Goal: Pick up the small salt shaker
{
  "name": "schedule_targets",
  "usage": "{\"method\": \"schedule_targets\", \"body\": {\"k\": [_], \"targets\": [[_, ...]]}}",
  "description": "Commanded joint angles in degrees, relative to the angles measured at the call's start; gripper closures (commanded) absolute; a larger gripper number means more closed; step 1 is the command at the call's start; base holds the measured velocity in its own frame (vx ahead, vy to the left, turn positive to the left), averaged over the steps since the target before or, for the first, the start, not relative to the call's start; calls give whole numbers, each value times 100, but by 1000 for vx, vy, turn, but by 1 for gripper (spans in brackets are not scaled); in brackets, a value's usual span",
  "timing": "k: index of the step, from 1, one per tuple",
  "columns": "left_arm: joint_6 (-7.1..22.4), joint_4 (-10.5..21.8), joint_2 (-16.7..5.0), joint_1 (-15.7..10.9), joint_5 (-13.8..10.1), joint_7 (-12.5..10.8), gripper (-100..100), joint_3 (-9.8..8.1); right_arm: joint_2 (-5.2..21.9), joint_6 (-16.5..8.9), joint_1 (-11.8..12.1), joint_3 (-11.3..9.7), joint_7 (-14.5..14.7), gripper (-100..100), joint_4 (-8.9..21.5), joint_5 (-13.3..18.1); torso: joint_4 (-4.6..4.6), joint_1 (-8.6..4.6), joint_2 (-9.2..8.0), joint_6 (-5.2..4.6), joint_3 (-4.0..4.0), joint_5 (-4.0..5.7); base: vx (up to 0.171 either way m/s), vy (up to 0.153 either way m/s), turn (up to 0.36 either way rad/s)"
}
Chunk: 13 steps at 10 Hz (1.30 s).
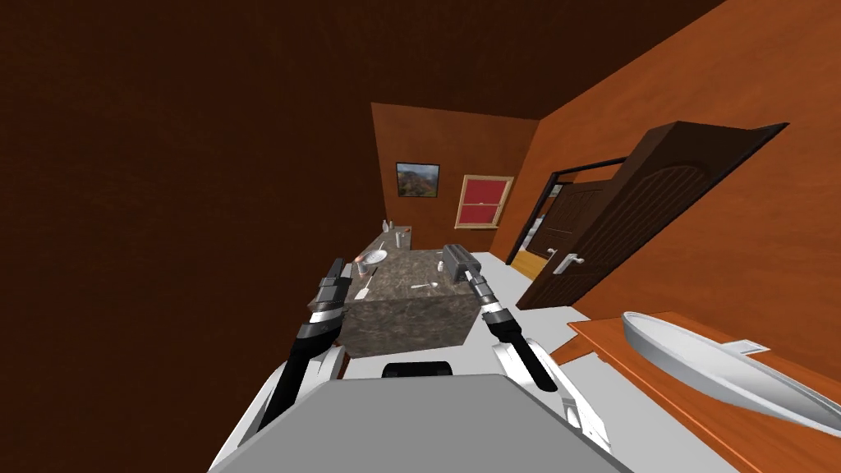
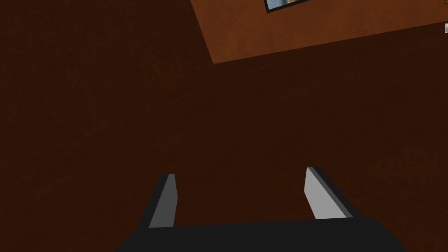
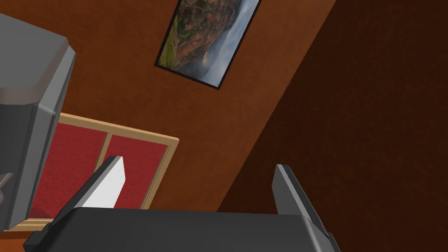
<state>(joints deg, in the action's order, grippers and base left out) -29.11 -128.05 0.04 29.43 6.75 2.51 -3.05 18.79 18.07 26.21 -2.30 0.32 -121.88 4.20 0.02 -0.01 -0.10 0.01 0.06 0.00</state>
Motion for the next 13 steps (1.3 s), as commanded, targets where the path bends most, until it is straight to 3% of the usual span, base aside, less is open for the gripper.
{"method": "schedule_targets", "body": {"k": [1, 7, 8, 13], "targets": [[0, 0, 0, 0, 0, 0, 0, 0, 286, -128, 11, 8, 111, -100, 121, -26, 0, 0, 0, 0, 0, 0, -37, 13, 213], [0, 0, 0, 1, 0, 0, 0, 0, 1234, -523, 14, 7, 338, -100, 604, -51, 0, 2, 2, -3, -1, -1, -31, 12, 170], [0, 0, 0, 0, 0, 0, 0, 0, 1252, -523, 14, 7, 338, -100, 604, -51, -1, 2, 3, 0, -2, 0, -16, 13, 78], [0, 0, 0, 0, 0, 0, 0, 0, 2101, -1012, 83, -12, 433, -100, 1181, -11, -2, 6, 10, 0, -6, -1, -11, 30, 210]]}}
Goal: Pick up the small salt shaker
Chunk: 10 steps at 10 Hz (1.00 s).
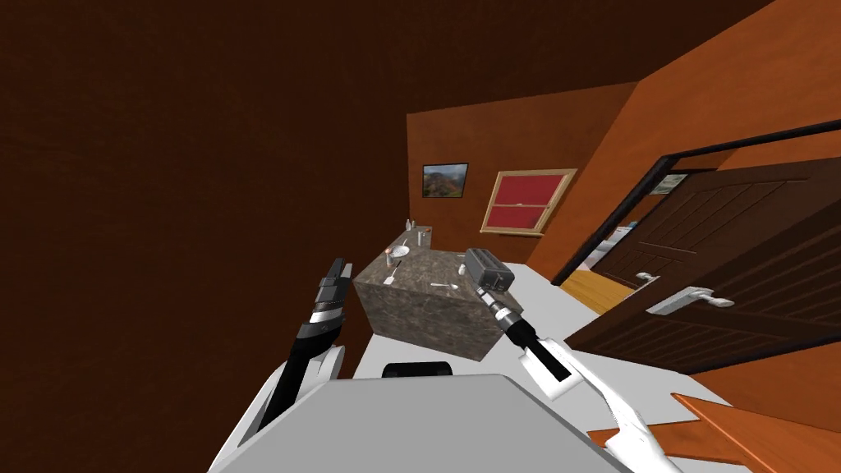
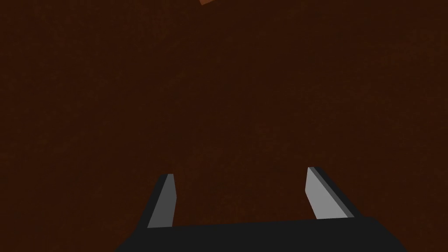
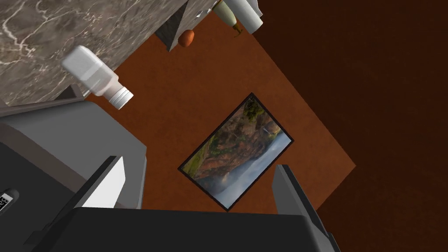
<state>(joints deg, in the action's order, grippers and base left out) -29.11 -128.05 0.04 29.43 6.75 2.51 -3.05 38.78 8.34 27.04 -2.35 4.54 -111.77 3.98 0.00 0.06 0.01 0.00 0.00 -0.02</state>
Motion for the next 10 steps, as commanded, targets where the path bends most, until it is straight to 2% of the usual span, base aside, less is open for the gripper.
{"method": "schedule_targets", "body": {"k": [1, 3, 4, 7, 8, 9, 10], "targets": [[0, 0, 0, 0, 0, 0, 0, 0, 202, -39, 0, -7, 11, -100, 169, 11, 0, 0, 0, 0, 0, 0, 1, 24, 91], [0, 0, 0, 0, 0, 0, 0, 0, 587, -311, 60, -24, 0, -100, 488, 57, -1, 0, 2, 0, -1, 0, 4, 37, 266], [0, 0, 0, 0, 0, 0, 0, 0, 671, -311, 60, -24, 0, -100, 488, 57, -1, 3, 4, 0, -2, 0, 7, 35, 87], [0, 0, 0, 0, 0, 0, 0, 0, 1279, -741, 177, -57, -87, -100, 964, 155, -1, 5, 7, 0, -4, -2, 21, 50, 288], [0, 0, 0, 0, 0, 0, 0, 0, 1351, -741, 177, -57, -87, -100, 987, 155, -3, 10, 15, 2, -8, -1, 34, 34, 72], [0, 0, 0, 2, 0, 0, 0, -1, 1525, -886, 223, -70, -132, -100, 1153, 194, -3, 3, 14, -6, -8, -1, 33, 42, 175], [0, 0, 0, 1, 0, 0, 0, 0, 1567, -886, 223, -70, -132, -100, 1153, 194, -3, 5, 12, -3, -7, -1, 21, 30, 98]]}}
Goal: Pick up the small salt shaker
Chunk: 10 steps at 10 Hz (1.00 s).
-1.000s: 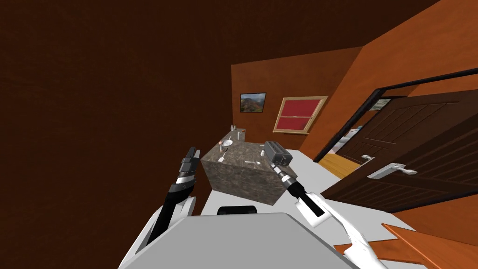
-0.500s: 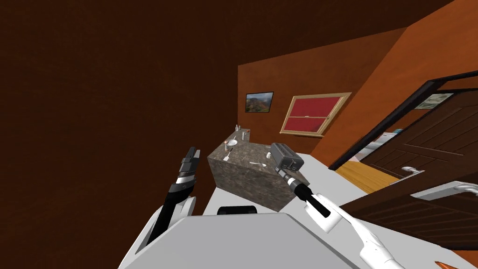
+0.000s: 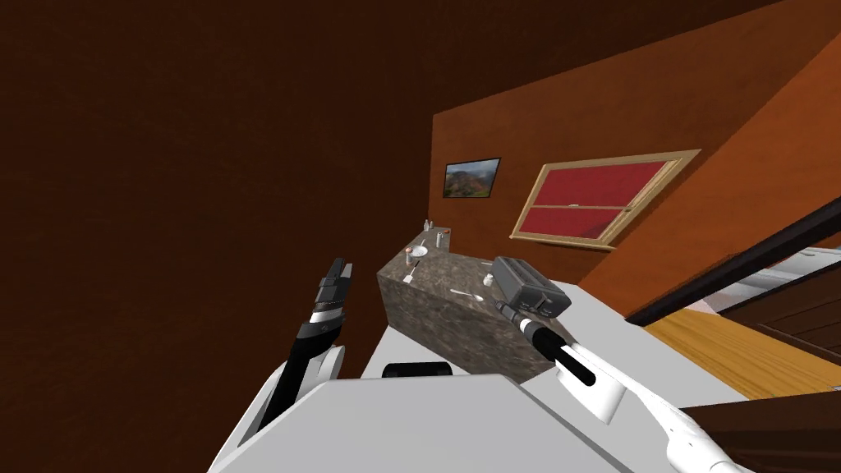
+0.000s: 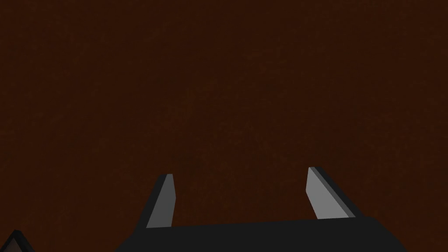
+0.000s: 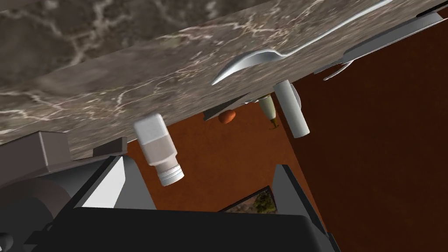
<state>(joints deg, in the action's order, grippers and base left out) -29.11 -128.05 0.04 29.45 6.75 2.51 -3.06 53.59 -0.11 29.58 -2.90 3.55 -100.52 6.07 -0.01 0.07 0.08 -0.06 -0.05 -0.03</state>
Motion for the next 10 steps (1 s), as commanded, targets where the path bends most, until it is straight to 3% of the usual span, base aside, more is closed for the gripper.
{"method": "schedule_targets", "body": {"k": [1, 3, 6, 7, 9, 10], "targets": [[0, 0, 0, 0, 0, 0, 0, 0, 286, -186, 17, -28, -85, -100, 193, 27, 0, 0, 0, 0, 0, 0, 19, 32, 180], [0, 0, 0, -1, 0, 0, 0, 1, 496, -329, 68, -42, -144, -100, 354, 71, -1, 5, 5, 6, -3, -1, 38, 39, 202], [0, 0, 0, -1, 0, 0, 0, 1, 1022, -736, 221, -85, -342, -100, 808, 209, -2, 5, 10, 6, -6, 0, 50, 38, 244], [0, 0, 0, 0, 0, 0, 0, 0, 1043, -736, 221, -85, -342, -100, 811, 209, -3, -4, 19, 5, -10, 0, 50, 24, 61], [0, 0, 0, 0, 0, 0, 0, 0, 1351, -978, 320, -112, -480, -100, 1083, 300, -3, -10, 20, 6, -11, 2, 57, 40, 198], [0, 0, 0, 0, 0, 0, 0, 0, 1351, -978, 320, -112, -480, -100, 1083, 300, -4, -8, 24, 7, -13, 2, 39, 20, 71]]}}
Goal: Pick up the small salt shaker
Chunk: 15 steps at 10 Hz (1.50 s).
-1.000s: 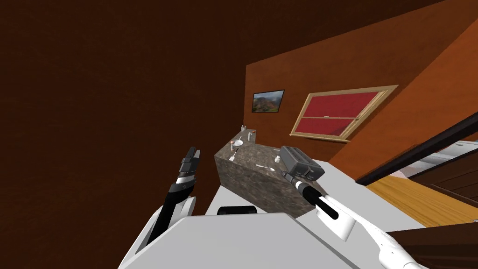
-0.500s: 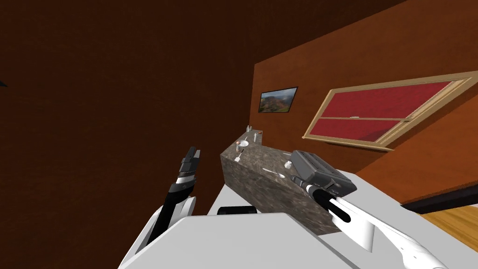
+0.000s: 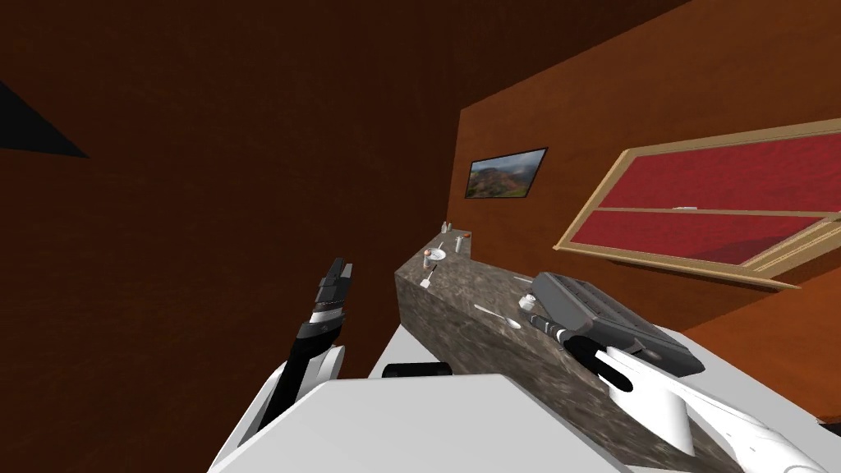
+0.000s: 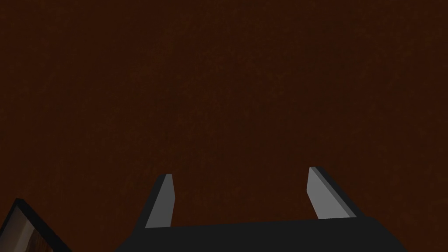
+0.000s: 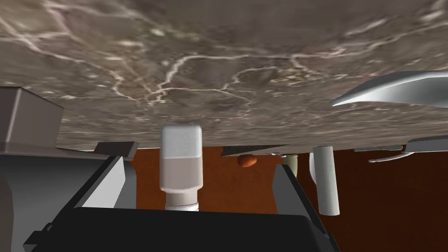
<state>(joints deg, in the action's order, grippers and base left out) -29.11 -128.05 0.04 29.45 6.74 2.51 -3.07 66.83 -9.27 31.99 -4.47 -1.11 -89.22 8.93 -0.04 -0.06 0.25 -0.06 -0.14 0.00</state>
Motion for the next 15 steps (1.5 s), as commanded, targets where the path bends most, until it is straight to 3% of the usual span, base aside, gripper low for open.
{"method": "schedule_targets", "body": {"k": [1, 4, 6, 7, 8, 9, 12, 14, 15], "targets": [[0, 0, 0, 0, 0, 0, 0, 0, 161, -171, 125, 32, -81, -100, 75, 56, 0, 0, 0, 0, 0, 0, 34, 15, 103], [0, 0, 0, 0, 0, 0, 0, 0, 552, -507, 277, -10, -309, -100, 443, 198, -1, 0, 4, 5, -2, -1, 58, 28, 222], [0, 0, 0, 0, 0, 0, 0, 0, 682, -631, 338, -27, -403, -100, 573, 256, 0, -4, -6, -6, 3, 1, 18, 17, 59], [0, 0, 0, 0, 0, 0, 0, 0, 584, -529, 374, 41, -361, -100, 541, 285, 3, -7, -16, -7, 9, -2, 3, 5, 7], [0, 0, 0, 0, 0, 0, 0, 0, 594, -531, 383, 46, -376, 0, 553, 289, 5, -11, -22, -8, 13, 0, 0, 0, 0], [0, 0, 0, 0, 0, 0, 0, 0, 580, -461, 303, -35, -509, -100, 838, 260, 5, -13, -24, -8, 14, 1, -61, 6, 327], [0, 0, 0, -3, 0, 0, 0, 0, 568, -392, 225, -114, -643, -100, 1182, 232, 14, -14, -66, -5, 38, 1, -103, 1, 190], [1, 0, 0, -3, 0, 0, 0, 1, 542, -252, 70, -274, -912, -100, 1627, 175, 14, -16, -64, -3, 37, 2, -130, 7, 392], [1, 0, 0, -3, 0, 0, 0, 1, 542, -252, 70, -274, -912, -100, 1791, 175, 17, -13, -75, -1, 43, 1, -117, 13, 146]]}}
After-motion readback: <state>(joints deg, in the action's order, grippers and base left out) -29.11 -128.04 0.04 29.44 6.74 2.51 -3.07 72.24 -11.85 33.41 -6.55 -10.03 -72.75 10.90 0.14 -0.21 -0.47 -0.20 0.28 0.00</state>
